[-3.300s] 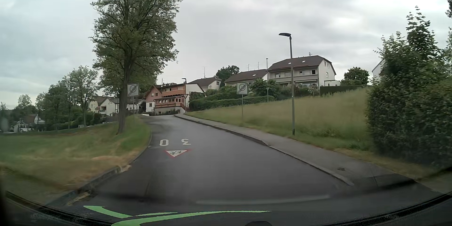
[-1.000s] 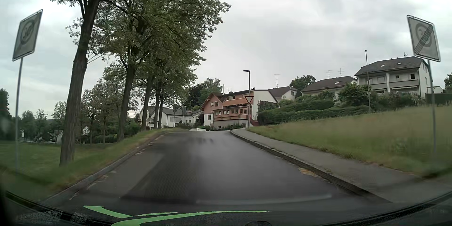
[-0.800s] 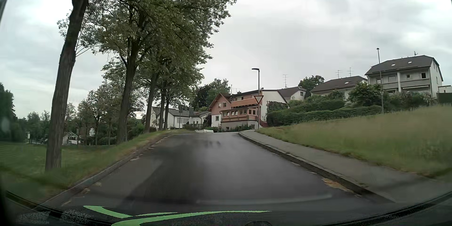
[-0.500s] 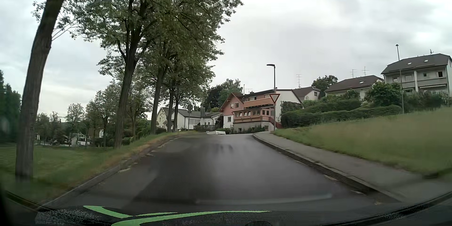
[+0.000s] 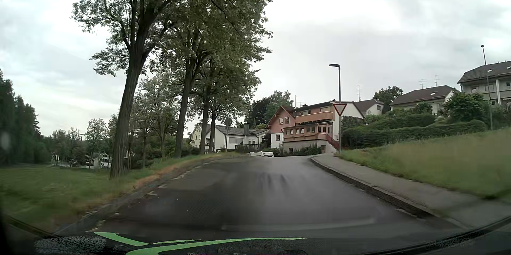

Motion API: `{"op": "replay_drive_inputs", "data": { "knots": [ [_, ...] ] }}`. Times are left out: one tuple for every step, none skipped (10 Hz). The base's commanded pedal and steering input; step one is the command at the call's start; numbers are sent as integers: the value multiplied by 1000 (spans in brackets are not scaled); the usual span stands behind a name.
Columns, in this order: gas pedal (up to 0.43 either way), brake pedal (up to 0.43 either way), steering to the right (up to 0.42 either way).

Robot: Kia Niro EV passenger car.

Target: Follow the waypoints while adhering to traffic rules and regulations

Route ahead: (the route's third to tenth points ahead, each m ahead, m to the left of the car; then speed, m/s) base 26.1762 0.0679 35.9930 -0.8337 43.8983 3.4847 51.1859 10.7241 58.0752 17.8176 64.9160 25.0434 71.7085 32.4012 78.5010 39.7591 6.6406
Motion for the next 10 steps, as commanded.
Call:
{"op": "replay_drive_inputs", "data": {
  "knots": [
    [118,0,-38],
    [118,0,-35],
    [118,0,-34],
    [130,0,-33],
    [130,0,-32],
    [130,0,-29],
    [130,0,-22],
    [130,0,-15],
    [130,0,-8],
    [130,0,-1]
  ]
}}
